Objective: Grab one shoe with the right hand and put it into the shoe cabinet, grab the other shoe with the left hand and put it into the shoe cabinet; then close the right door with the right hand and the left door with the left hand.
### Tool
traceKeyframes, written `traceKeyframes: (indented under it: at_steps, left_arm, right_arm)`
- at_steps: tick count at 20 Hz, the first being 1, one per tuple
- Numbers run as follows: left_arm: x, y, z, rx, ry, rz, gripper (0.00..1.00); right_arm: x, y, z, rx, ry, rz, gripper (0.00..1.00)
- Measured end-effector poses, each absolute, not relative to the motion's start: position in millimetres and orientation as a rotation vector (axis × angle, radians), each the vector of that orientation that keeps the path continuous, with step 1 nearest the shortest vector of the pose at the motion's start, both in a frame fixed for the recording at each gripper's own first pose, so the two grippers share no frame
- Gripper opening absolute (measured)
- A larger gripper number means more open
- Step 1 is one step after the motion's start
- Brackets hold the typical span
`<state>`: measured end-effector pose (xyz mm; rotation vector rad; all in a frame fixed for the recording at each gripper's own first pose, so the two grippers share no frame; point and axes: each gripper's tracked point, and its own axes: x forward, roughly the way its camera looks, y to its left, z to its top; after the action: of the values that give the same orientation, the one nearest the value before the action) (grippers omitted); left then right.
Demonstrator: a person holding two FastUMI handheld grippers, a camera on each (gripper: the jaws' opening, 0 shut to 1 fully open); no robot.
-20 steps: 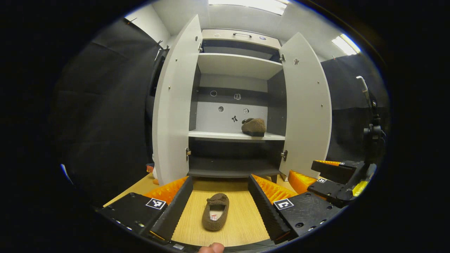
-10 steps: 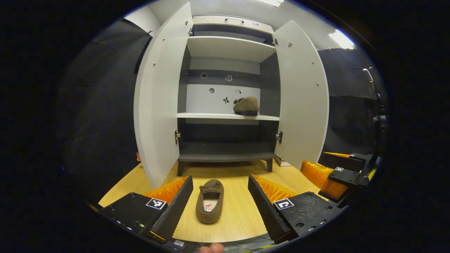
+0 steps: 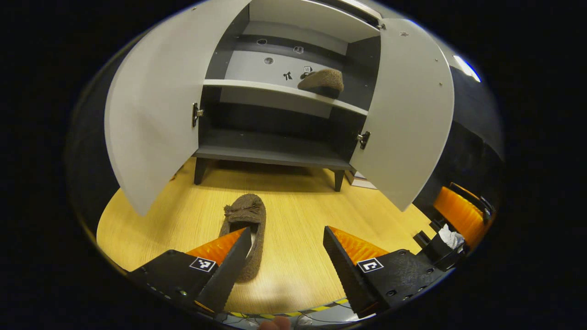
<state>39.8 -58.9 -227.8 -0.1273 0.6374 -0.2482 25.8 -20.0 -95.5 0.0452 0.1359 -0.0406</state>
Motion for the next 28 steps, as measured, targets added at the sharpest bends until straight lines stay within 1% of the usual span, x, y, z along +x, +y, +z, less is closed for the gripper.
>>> traceKeyframes:
  at_steps: [4, 6, 8, 10, 15, 18, 21, 22, 23, 24, 25, 26, 27, 28]
  left_arm:
    - [52, -58, -273, -0.185, 0.758, -0.239, 0.96]
    - [58, -56, -286, -0.217, 0.793, -0.228, 0.96]
    - [64, -55, -295, -0.217, 0.807, -0.226, 0.96]
    - [70, -60, -300, -0.209, 0.812, -0.239, 0.93]
    - [81, -63, -314, -0.209, 0.837, -0.233, 0.93]
    - [87, -61, -320, -0.229, 0.840, -0.233, 0.87]
    - [90, -56, -322, -0.243, 0.835, -0.222, 0.73]
    - [91, -53, -324, -0.245, 0.834, -0.214, 0.70]
    - [91, -53, -324, -0.247, 0.833, -0.210, 0.65]
    - [91, -53, -324, -0.244, 0.831, -0.208, 0.61]
    - [92, -53, -325, -0.235, 0.830, -0.203, 0.61]
    - [92, -52, -326, -0.220, 0.825, -0.196, 0.50]
    - [93, -51, -327, -0.193, 0.816, -0.181, 0.61]
    - [94, -44, -331, -0.160, 0.813, -0.147, 0.61]
  right_arm:
    - [26, -31, -99, 0.047, 0.153, -0.065, 1.00]
    - [27, -34, -101, 0.048, 0.160, -0.073, 1.00]
    - [28, -38, -103, 0.044, 0.165, -0.079, 1.00]
    - [30, -40, -106, 0.043, 0.172, -0.083, 1.00]
    - [36, -41, -112, 0.050, 0.189, -0.081, 1.00]
    - [37, -43, -113, 0.047, 0.194, -0.083, 1.00]
    - [41, -44, -118, 0.052, 0.204, -0.082, 1.00]
    - [42, -44, -118, 0.056, 0.206, -0.081, 1.00]
    - [42, -43, -120, 0.059, 0.208, -0.079, 1.00]
    - [44, -43, -120, 0.060, 0.211, -0.078, 1.00]
    - [44, -42, -122, 0.060, 0.213, -0.075, 1.00]
    - [45, -41, -121, 0.059, 0.214, -0.072, 1.00]
    - [46, -40, -121, 0.057, 0.214, -0.070, 1.00]
    - [46, -39, -121, 0.056, 0.213, -0.068, 1.00]
